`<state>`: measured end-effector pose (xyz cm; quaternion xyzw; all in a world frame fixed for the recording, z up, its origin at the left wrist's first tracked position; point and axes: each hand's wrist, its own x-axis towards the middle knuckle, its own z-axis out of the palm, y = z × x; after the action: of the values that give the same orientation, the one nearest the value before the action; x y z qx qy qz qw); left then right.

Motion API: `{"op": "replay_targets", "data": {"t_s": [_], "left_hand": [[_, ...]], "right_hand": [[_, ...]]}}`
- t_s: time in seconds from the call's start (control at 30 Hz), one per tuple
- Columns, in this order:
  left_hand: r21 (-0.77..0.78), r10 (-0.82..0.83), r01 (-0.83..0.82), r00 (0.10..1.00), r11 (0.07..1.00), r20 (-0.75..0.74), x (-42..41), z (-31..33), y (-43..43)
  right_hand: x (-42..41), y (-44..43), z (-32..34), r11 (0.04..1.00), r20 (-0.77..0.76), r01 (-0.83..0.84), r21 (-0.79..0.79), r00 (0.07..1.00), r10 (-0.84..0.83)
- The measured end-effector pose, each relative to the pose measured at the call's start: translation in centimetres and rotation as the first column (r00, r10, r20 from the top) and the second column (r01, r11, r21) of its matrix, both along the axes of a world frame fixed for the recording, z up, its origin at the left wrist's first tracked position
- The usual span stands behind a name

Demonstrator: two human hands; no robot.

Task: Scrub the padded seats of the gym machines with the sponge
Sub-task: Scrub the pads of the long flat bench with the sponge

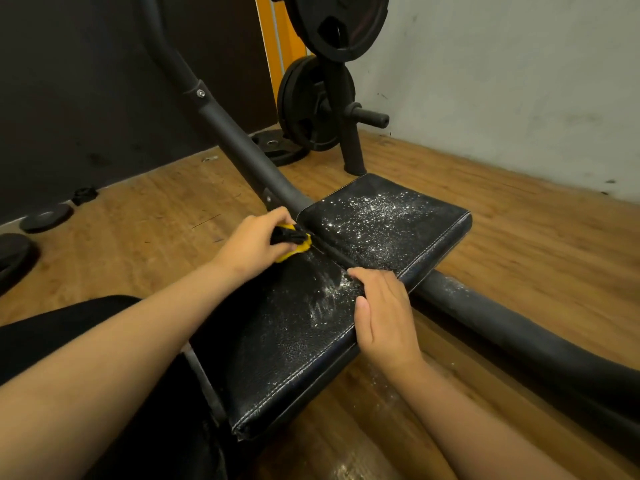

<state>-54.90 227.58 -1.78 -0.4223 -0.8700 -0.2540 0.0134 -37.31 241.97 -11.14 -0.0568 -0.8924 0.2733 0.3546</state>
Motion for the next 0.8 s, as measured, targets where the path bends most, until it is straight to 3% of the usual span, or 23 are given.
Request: {"op": "replay_targets", "data": {"t_s": [0.17,0.33,0.5,0.6,0.67,0.8], "left_hand": [[0.015,0.097,-0.097,0.995,0.995,0.011,-0.6,-0.5,2.3],[0.044,-0.137,0.133,0.985,0.99,0.1,4.8,-0.8,3.4],[0.097,-0.214,0.2,0.963,0.975,0.165,7.3,-0.8,2.2],[0.092,-0.236,0.223,0.954,0.97,0.184,8.5,-0.4,1.6],[0.078,-0.196,0.183,0.958,0.98,0.208,9.1,-0.3,1.1],[0.056,-0.043,0.035,0.988,0.998,0.148,10.9,-0.3,-0.7]], "right_hand": [[0.0,0.1,0.2,1.0,0.005,-0.021,-0.002,1.0,0.021],[0.7,-0.2,1.0,0.997,0.082,-0.048,-0.06,0.995,0.052],[2.0,1.2,3.4,0.959,0.116,-0.153,-0.238,0.976,0.184],[1.6,2.0,6.3,0.943,0.303,-0.29,-0.162,0.895,0.327],[1.1,2.0,7.7,0.945,0.409,-0.313,-0.091,0.854,0.322],[0.4,2.1,8.7,0.918,0.478,-0.396,0.031,0.812,0.335]]}}
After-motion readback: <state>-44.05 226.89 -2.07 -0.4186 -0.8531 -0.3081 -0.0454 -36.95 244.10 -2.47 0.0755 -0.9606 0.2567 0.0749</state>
